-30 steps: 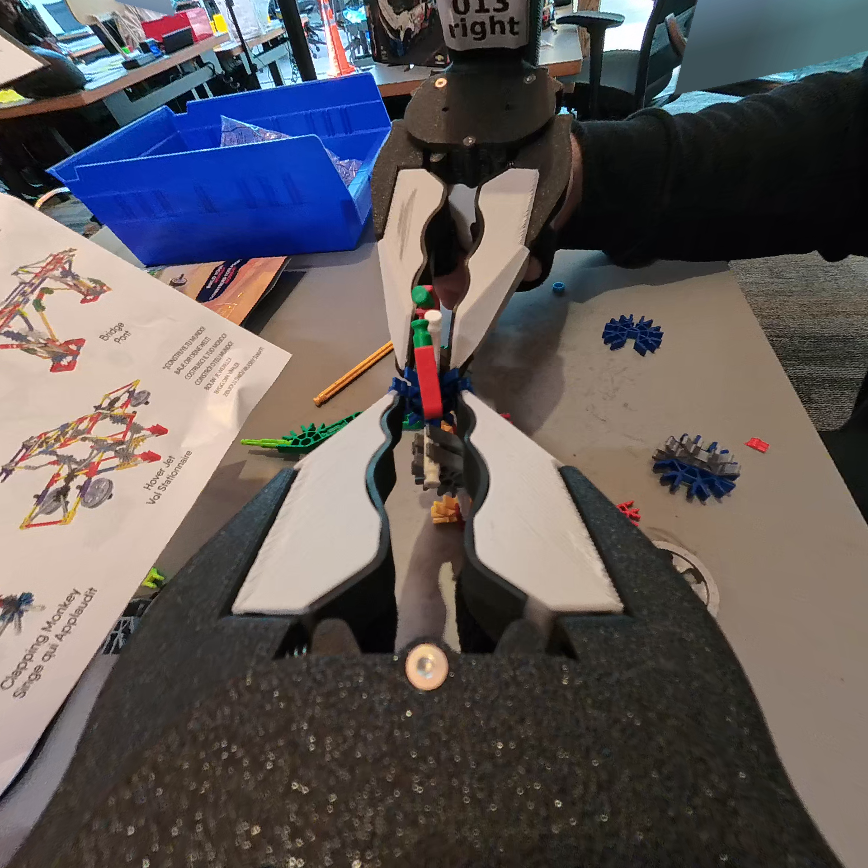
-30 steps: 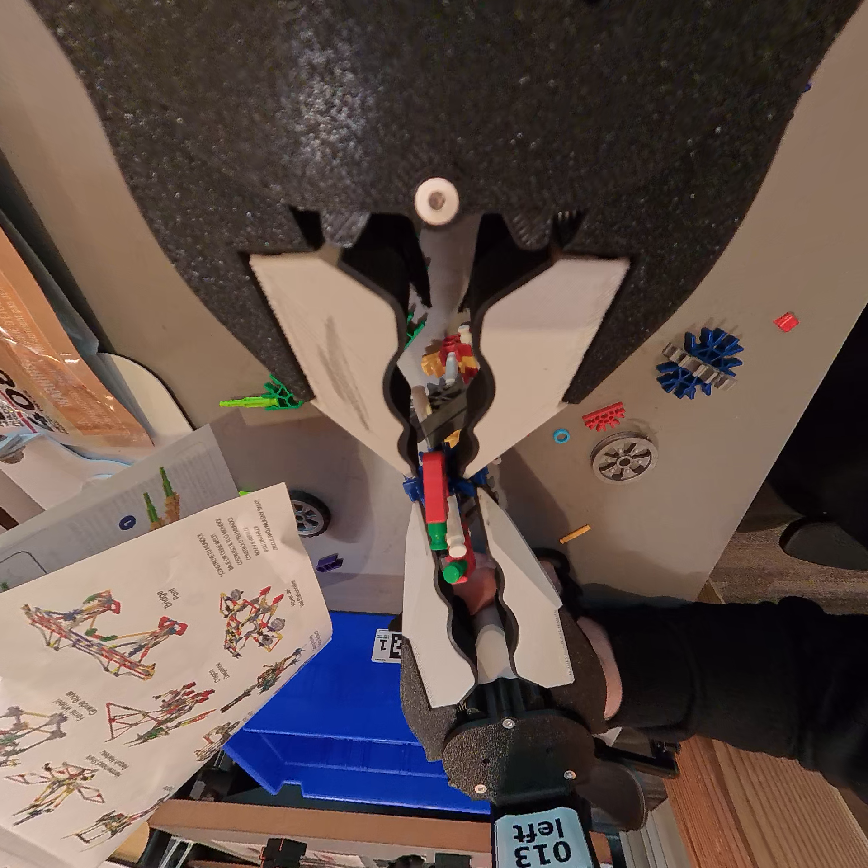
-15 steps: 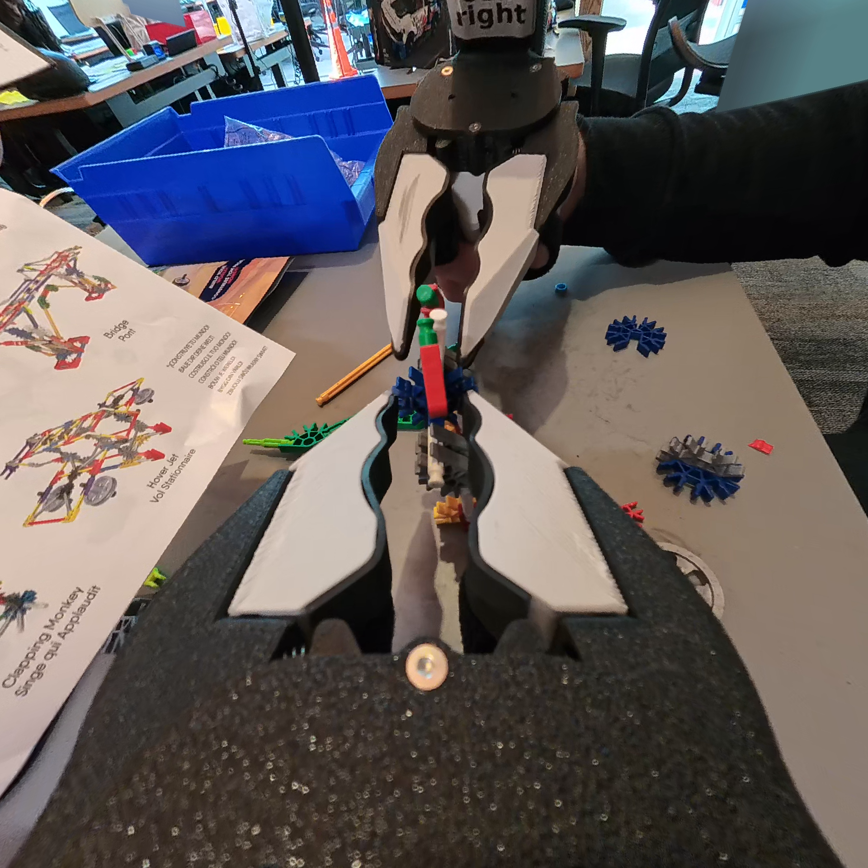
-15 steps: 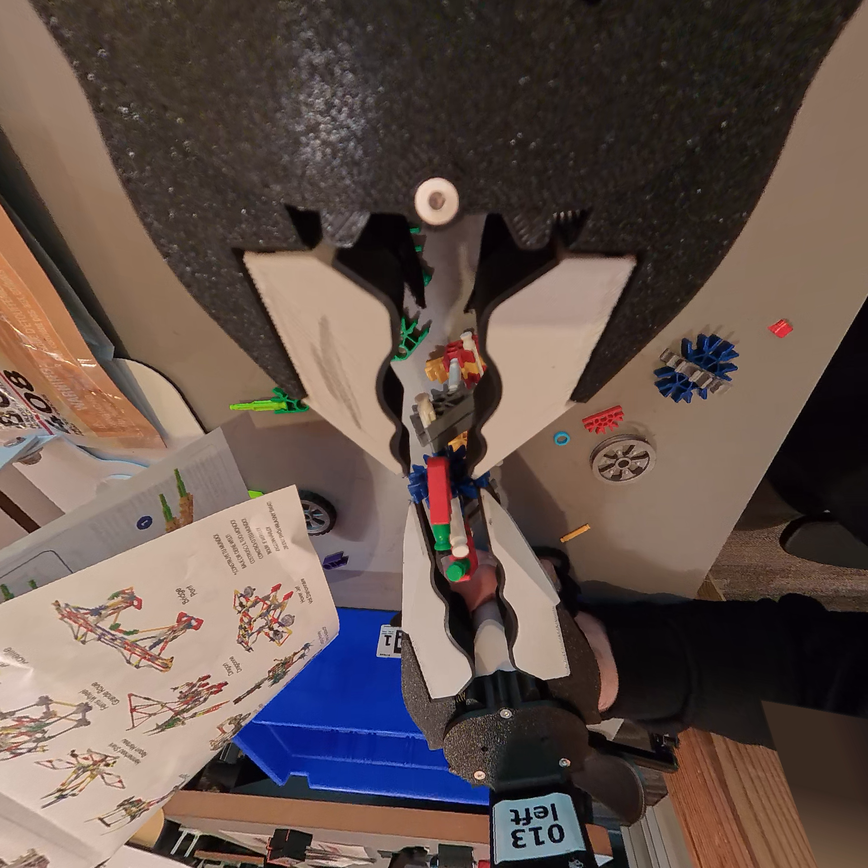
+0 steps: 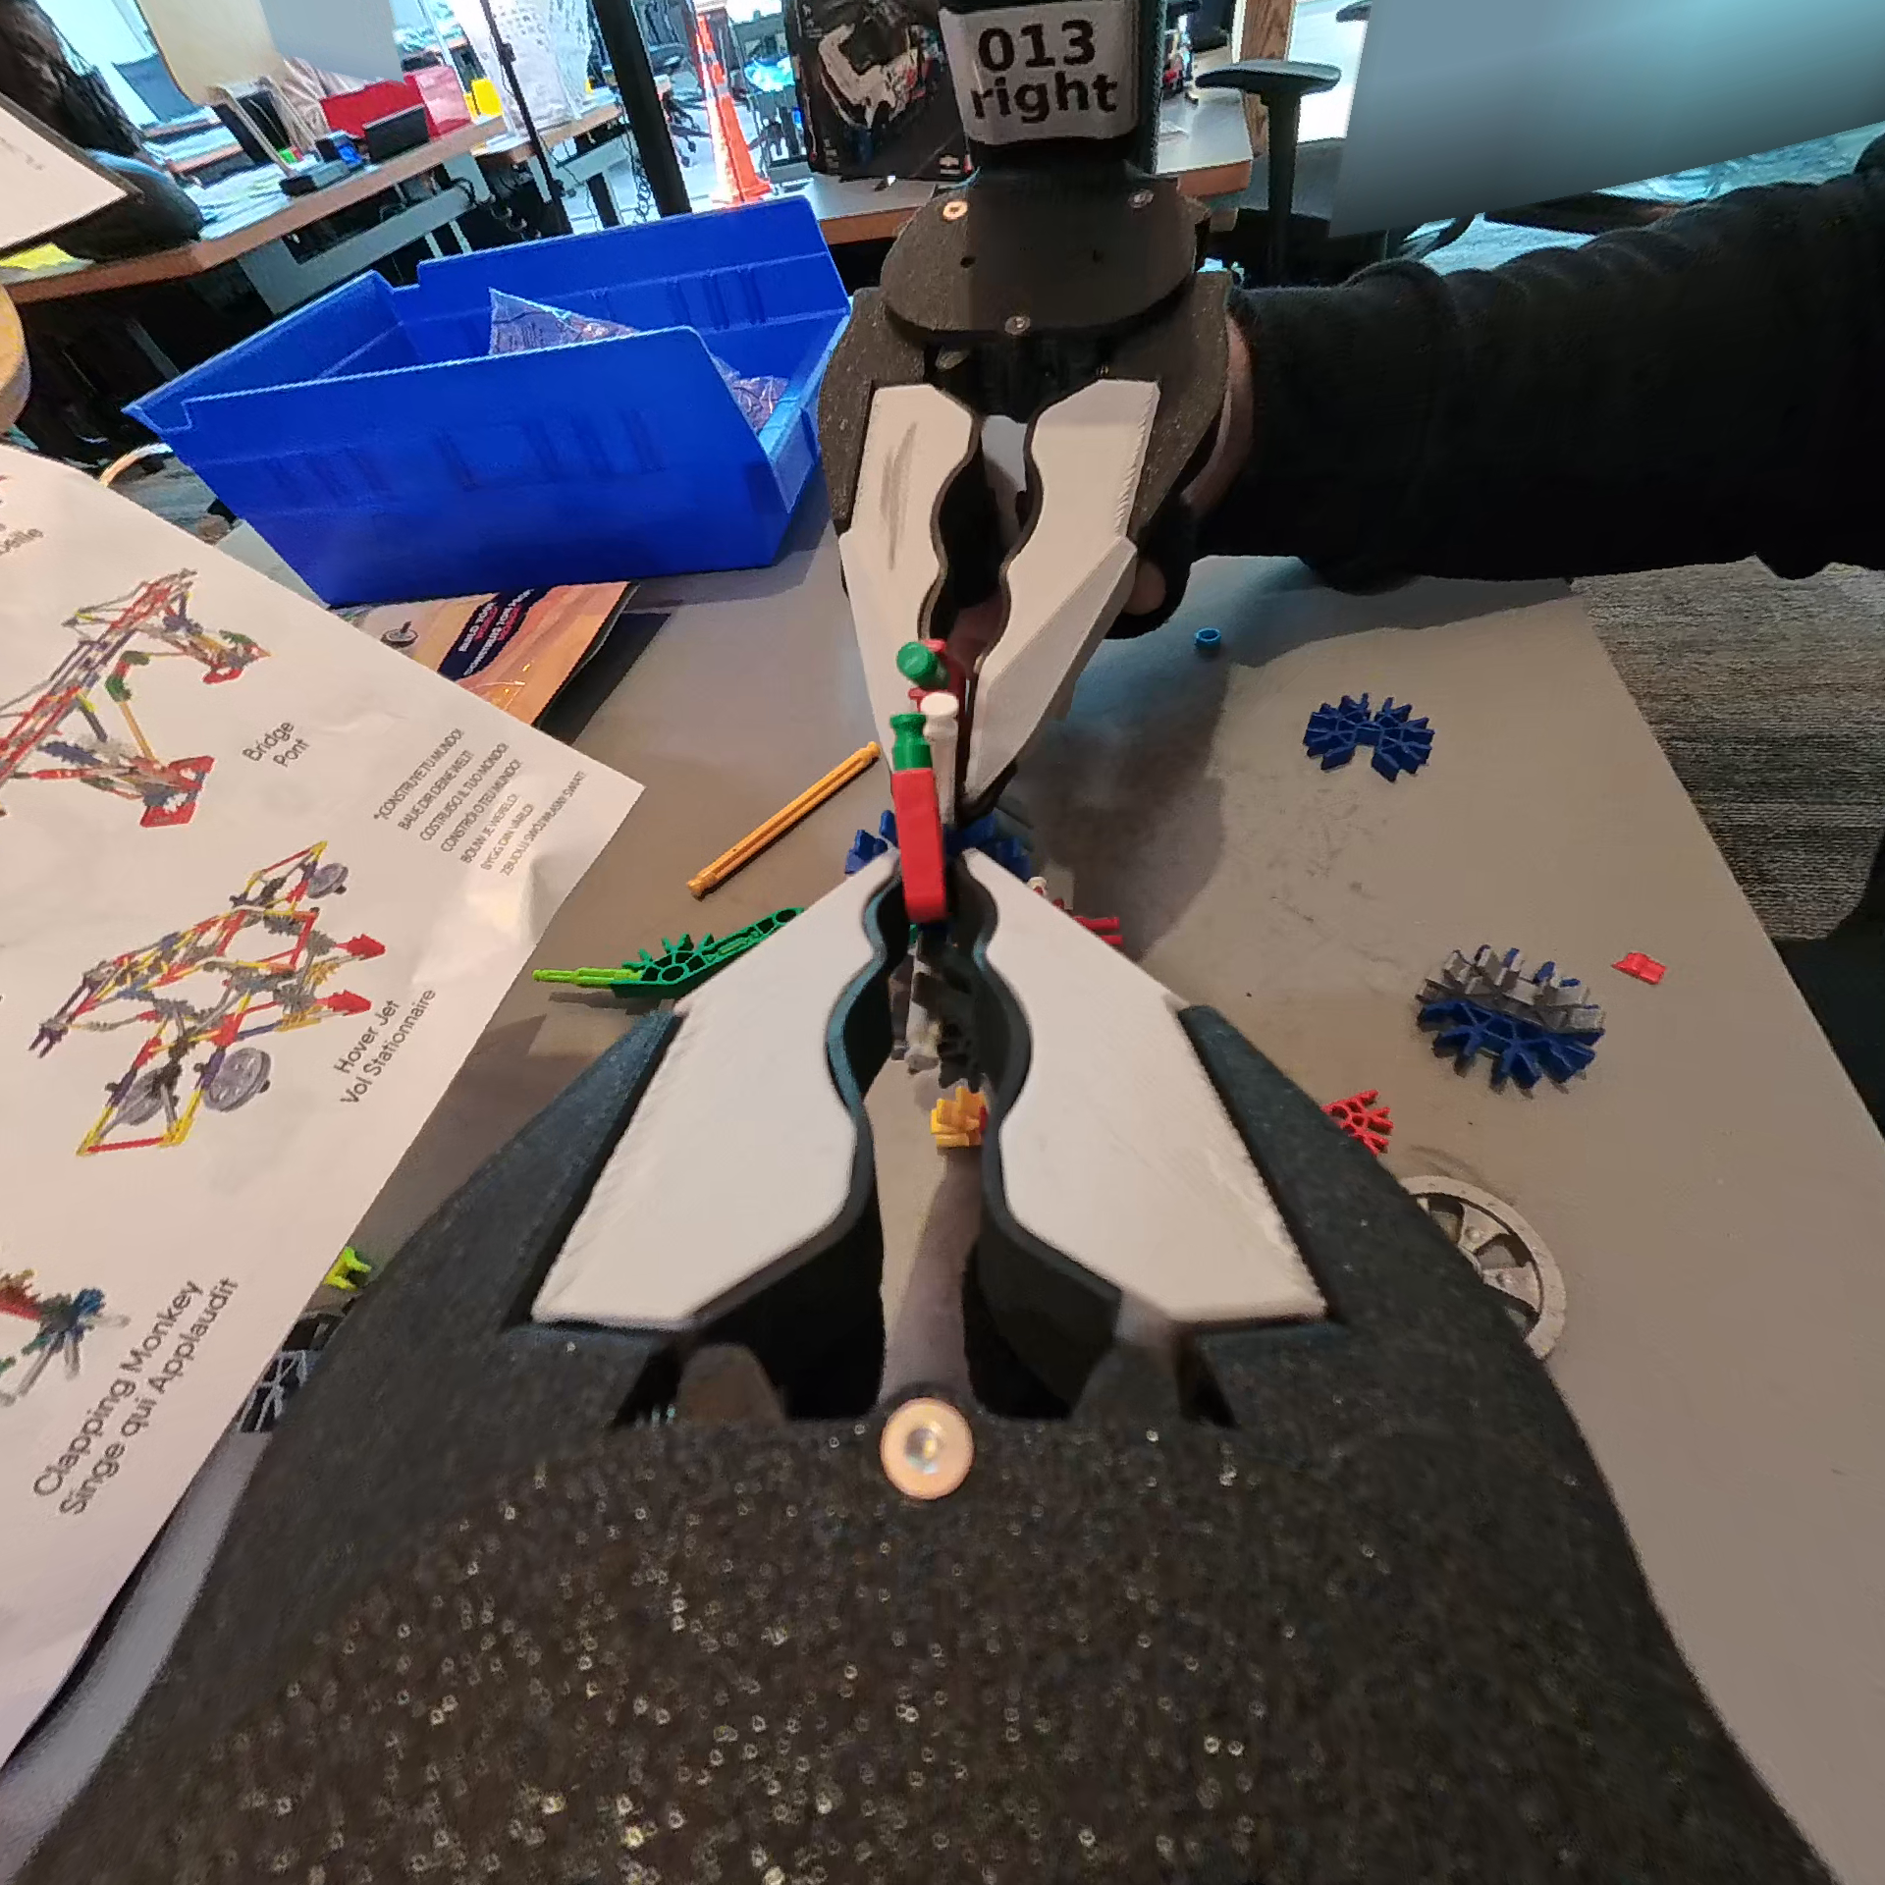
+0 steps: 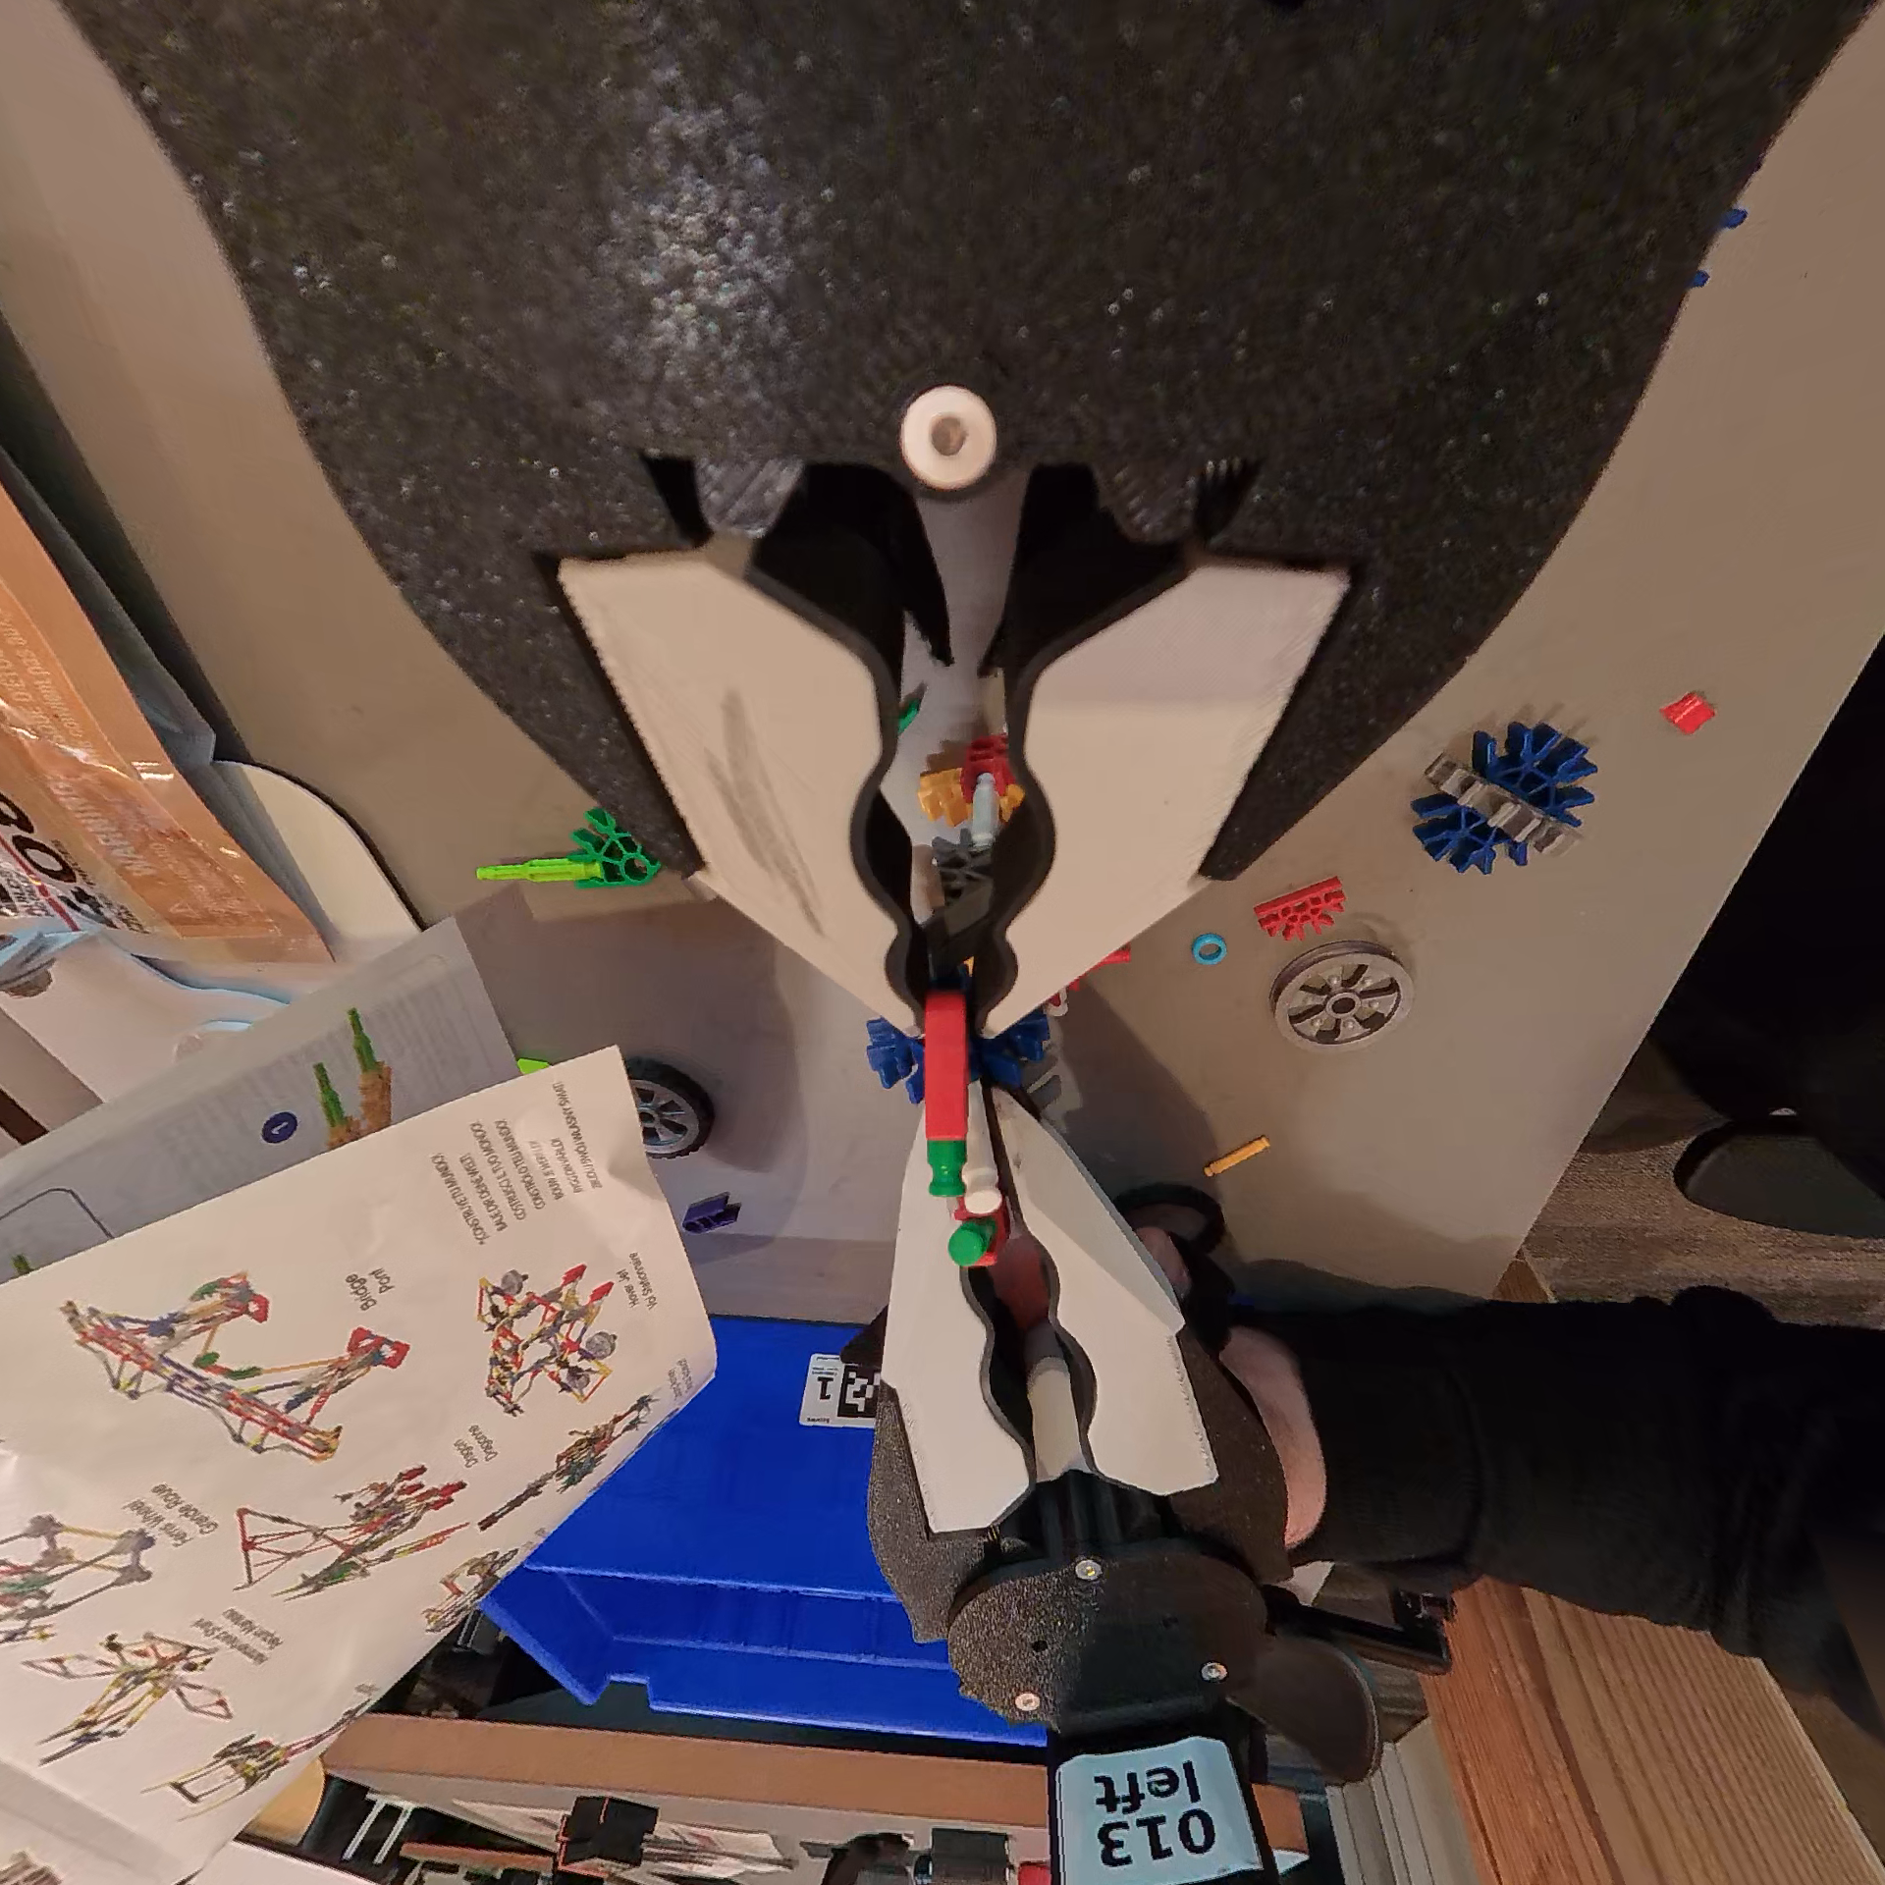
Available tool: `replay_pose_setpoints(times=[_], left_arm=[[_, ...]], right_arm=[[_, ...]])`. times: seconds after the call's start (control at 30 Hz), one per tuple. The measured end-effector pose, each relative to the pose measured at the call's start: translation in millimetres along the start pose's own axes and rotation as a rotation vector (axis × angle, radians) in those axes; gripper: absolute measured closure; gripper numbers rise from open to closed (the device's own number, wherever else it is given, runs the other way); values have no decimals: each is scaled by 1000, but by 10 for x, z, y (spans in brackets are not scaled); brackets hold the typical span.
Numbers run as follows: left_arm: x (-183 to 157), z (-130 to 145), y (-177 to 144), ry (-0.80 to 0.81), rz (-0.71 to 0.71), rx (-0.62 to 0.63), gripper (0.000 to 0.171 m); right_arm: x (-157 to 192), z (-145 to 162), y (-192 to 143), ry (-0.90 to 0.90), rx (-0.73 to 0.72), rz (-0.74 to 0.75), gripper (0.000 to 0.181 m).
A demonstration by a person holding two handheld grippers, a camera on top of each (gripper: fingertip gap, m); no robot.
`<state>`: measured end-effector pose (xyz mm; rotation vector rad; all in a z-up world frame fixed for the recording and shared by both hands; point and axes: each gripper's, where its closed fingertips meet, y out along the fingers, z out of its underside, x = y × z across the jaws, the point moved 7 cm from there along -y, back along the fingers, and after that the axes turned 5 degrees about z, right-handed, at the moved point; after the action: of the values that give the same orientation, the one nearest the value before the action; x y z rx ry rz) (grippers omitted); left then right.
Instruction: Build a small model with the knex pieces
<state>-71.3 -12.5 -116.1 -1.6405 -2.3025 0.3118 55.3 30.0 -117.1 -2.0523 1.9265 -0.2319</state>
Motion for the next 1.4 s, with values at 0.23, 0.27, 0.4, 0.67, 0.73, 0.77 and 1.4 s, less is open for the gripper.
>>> replay_pose_setpoints(times=[0.23, 0.27, 0.4, 0.67, 0.73, 0.77, 1.4], left_arm=[[-44, -6, -1, 17, 37, 0, 166], [-57, -10, -2, 21, 48, 1, 166], [-86, -16, -1, 28, 70, 5, 165], [-118, -25, -3, 26, 97, 8, 165], [-120, -31, 4, 28, 90, 8, 161], [-120, -35, 4, 30, 88, 9, 158], [-123, -89, -77, 53, 31, 40, 137]], right_arm=[[26, 0, -11, 0, -2, -46, 175], [37, 0, -16, -3, -2, -58, 175], [59, 1, -26, -6, -2, -86, 175], [90, -1, -34, 2, -1, -121, 175], [103, -7, -31, 9, -4, -132, 166], [105, -13, -31, 12, -4, -132, 157], [-5, -46, -249, 9, -27, -64, 148]])
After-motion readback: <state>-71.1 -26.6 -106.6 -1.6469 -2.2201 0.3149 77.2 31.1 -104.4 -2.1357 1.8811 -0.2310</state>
